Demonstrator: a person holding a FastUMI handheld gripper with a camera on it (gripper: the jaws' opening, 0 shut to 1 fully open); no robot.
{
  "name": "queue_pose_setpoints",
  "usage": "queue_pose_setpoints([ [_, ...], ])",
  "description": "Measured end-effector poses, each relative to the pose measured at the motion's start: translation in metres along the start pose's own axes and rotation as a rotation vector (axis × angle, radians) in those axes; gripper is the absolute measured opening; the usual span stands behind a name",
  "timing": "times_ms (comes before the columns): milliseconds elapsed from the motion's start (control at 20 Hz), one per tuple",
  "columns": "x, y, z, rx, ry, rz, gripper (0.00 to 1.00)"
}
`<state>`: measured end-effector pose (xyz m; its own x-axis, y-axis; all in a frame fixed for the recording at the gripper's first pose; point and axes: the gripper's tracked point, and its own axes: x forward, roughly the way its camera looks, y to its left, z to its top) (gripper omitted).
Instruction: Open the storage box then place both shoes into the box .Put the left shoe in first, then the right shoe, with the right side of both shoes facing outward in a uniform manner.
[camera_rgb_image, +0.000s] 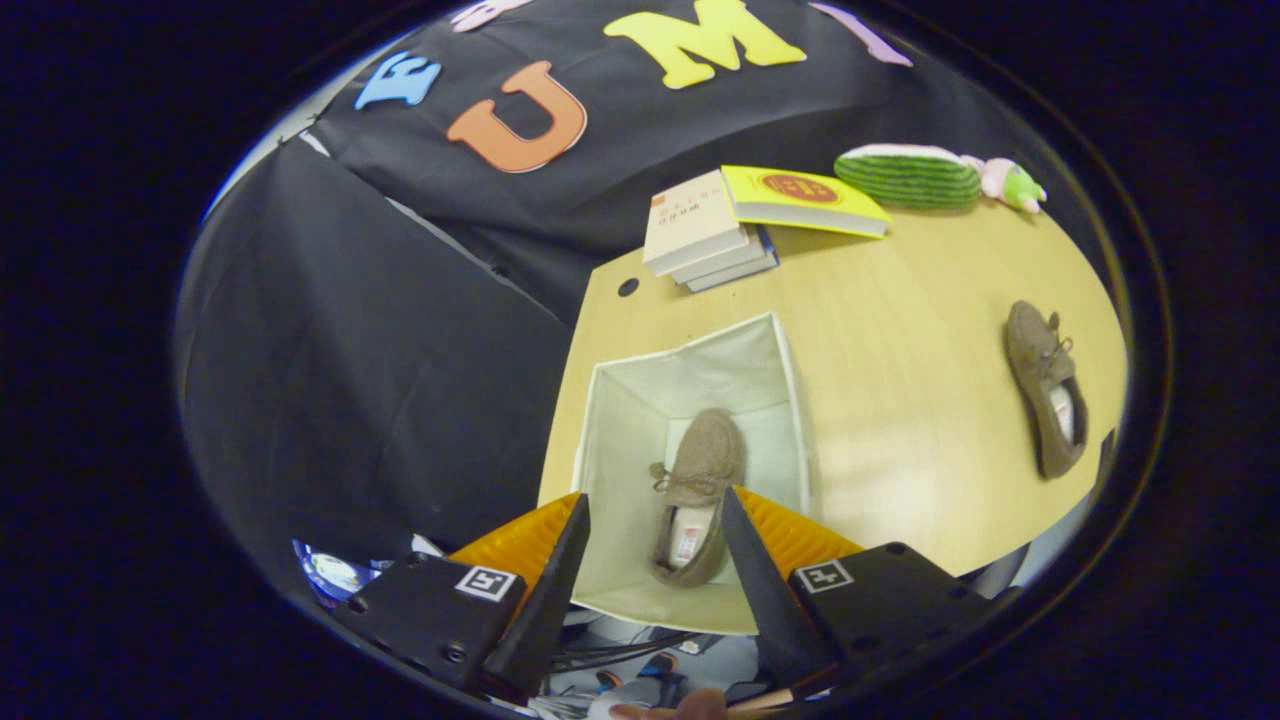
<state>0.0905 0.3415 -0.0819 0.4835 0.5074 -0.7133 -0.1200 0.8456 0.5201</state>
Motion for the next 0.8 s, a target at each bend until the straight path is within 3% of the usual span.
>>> queue_pose_setpoints([
  [300, -0.078, -0.083, 0.040, -0.163, -0.098, -0.197, 0.91],
  [500, -0.107, -0.174, 0.050, -0.255, -0.070, -0.344, 0.91],
  [800, -0.108, -0.299, 0.047, -0.135, 0.065, -0.429, 0.91],
])
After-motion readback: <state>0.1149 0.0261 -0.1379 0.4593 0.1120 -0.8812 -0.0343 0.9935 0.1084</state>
